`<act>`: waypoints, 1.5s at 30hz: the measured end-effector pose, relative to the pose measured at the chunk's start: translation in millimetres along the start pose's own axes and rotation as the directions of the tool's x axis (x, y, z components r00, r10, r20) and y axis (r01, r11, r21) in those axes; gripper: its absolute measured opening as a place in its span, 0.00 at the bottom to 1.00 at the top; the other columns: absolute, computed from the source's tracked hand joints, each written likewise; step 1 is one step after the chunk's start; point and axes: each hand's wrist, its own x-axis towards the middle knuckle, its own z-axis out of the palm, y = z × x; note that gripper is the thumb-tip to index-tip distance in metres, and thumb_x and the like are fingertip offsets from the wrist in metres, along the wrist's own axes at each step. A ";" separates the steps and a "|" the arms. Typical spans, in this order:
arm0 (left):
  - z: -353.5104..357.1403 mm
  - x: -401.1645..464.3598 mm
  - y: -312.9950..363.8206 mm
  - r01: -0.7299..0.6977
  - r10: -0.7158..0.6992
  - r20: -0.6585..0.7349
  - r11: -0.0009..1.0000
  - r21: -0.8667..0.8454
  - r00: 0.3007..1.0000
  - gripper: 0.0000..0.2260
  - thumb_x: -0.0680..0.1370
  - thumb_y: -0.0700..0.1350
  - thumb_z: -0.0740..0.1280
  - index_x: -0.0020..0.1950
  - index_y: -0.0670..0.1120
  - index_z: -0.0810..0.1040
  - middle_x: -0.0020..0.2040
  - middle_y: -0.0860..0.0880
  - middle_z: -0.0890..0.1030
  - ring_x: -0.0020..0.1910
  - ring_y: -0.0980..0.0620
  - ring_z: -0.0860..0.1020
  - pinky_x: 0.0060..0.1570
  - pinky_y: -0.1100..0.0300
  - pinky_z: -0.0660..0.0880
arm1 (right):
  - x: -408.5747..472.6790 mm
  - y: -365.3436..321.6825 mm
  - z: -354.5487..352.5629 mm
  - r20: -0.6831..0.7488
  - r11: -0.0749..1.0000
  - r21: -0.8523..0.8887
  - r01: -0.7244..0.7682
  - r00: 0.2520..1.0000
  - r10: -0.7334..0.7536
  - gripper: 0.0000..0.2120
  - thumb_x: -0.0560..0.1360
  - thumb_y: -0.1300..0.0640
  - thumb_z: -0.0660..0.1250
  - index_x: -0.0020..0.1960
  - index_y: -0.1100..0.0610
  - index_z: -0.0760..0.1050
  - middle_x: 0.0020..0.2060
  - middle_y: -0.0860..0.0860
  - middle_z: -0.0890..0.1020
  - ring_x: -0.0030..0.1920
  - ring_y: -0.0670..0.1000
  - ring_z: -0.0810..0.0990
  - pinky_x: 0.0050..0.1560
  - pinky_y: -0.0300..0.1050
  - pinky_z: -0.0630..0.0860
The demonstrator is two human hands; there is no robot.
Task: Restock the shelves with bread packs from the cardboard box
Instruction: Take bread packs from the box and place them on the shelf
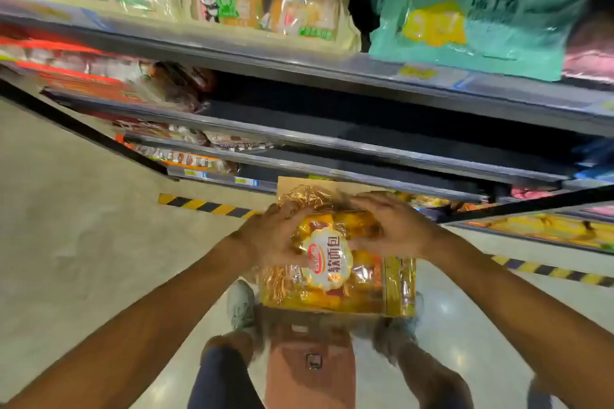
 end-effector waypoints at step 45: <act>87.0 23.1 40.1 -0.652 0.022 -0.667 0.240 -0.720 0.745 0.30 0.76 0.57 0.72 0.73 0.51 0.66 0.67 0.50 0.80 0.61 0.49 0.81 0.56 0.50 0.80 | -35.8 34.4 55.6 -0.848 0.819 0.373 0.436 0.518 0.111 0.24 0.73 0.36 0.70 0.57 0.54 0.79 0.48 0.47 0.86 0.47 0.46 0.85 0.51 0.46 0.81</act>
